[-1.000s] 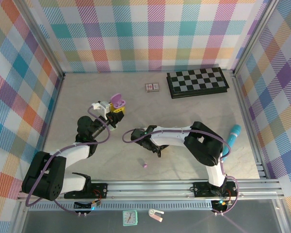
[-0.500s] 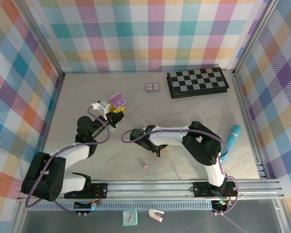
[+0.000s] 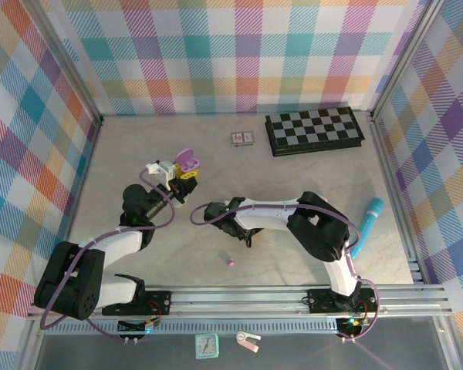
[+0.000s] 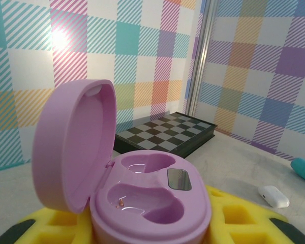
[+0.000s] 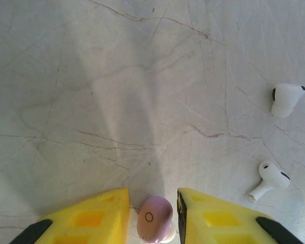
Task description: Insert the wireless bluetooth earbuds into the charging case
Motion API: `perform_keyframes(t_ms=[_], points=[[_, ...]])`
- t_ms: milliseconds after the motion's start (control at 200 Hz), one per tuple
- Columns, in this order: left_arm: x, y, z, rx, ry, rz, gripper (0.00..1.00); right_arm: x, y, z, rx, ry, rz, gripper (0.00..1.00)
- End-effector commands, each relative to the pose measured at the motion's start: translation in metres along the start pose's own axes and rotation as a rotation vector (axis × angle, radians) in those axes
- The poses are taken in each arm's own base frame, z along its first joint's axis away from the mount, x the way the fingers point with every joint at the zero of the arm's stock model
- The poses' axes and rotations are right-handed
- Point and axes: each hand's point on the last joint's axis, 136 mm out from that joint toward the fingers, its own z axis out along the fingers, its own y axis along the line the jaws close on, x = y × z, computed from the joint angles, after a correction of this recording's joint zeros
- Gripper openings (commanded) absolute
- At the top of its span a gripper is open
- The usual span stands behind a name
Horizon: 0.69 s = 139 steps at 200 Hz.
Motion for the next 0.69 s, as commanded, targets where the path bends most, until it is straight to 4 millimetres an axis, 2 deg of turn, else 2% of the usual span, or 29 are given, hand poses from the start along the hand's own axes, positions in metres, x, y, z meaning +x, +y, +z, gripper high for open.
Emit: perform_keyframes(t_ms=[0, 180, 690], points=[[-0.0197, -0.0020, 0.0008, 0.019, -0.050, 0.044, 0.30, 0.0104, -0.0122, 0.0039, 0.053, 0.052, -0.012, 0.32], [-0.0194, -0.0020, 0.0014, 0.021, -0.050, 0.042, 0.30, 0.0090, -0.0167, -0.0016, 0.049, 0.032, -0.007, 0.32], [-0.0202, -0.0027, 0.0015, 0.025, -0.051, 0.042, 0.30, 0.0133, -0.0143, 0.0075, 0.075, 0.061, -0.040, 0.27]])
